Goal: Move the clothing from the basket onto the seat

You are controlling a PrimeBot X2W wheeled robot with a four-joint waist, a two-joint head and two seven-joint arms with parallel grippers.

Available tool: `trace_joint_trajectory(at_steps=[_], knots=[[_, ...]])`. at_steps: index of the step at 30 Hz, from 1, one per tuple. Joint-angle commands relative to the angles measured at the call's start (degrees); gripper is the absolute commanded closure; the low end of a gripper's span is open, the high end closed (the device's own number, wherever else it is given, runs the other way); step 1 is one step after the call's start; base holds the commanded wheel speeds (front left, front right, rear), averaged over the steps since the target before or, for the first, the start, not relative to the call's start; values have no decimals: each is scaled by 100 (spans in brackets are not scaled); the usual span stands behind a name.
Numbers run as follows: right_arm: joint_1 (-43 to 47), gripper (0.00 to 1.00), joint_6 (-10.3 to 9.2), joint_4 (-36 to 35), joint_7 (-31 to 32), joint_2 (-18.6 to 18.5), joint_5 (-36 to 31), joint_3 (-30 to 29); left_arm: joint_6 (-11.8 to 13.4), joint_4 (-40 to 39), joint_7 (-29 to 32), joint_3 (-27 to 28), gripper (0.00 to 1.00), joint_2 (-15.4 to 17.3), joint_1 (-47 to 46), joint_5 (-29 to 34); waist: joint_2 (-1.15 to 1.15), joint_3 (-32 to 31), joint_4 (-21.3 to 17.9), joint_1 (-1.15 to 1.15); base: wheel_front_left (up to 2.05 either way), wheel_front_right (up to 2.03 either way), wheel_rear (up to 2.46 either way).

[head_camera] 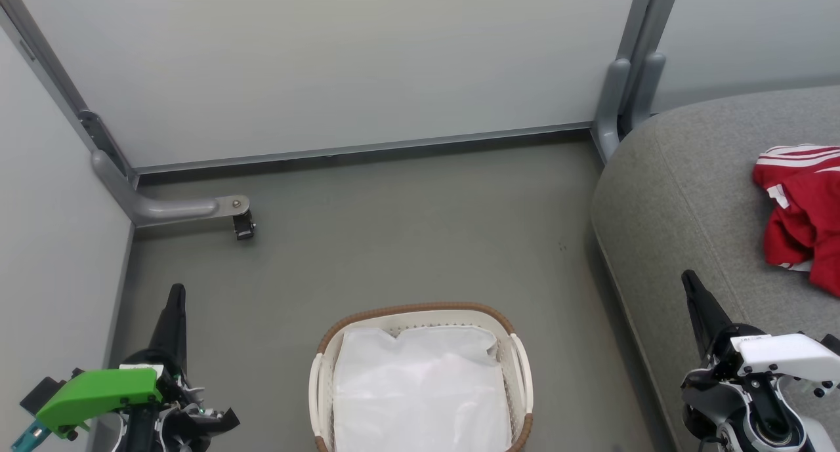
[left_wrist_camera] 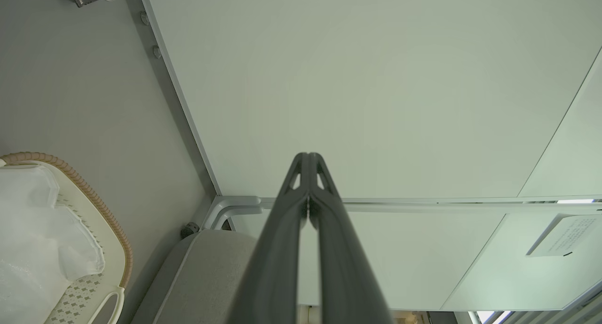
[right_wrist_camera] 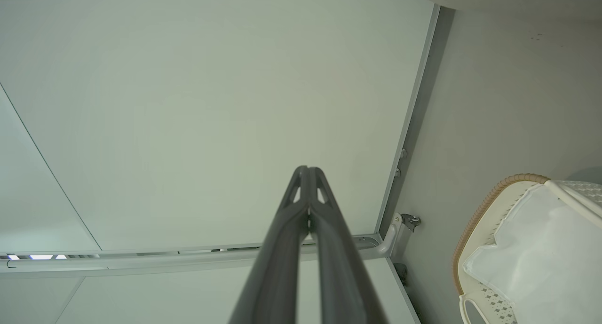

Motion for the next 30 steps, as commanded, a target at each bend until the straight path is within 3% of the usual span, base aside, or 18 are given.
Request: trace_joint_trajectory(at_steps=[1, 30], knots=[[62, 100, -2, -17, 17, -17, 22, -6, -30, -11, 19, 8, 100, 36, -58, -18, 0, 0, 0, 0, 0, 0, 0], [62, 100, -2, -17, 17, -17, 22, -6, -29, -12, 18, 8, 100, 36, -58, -18, 0, 0, 0, 0, 0, 0, 0]])
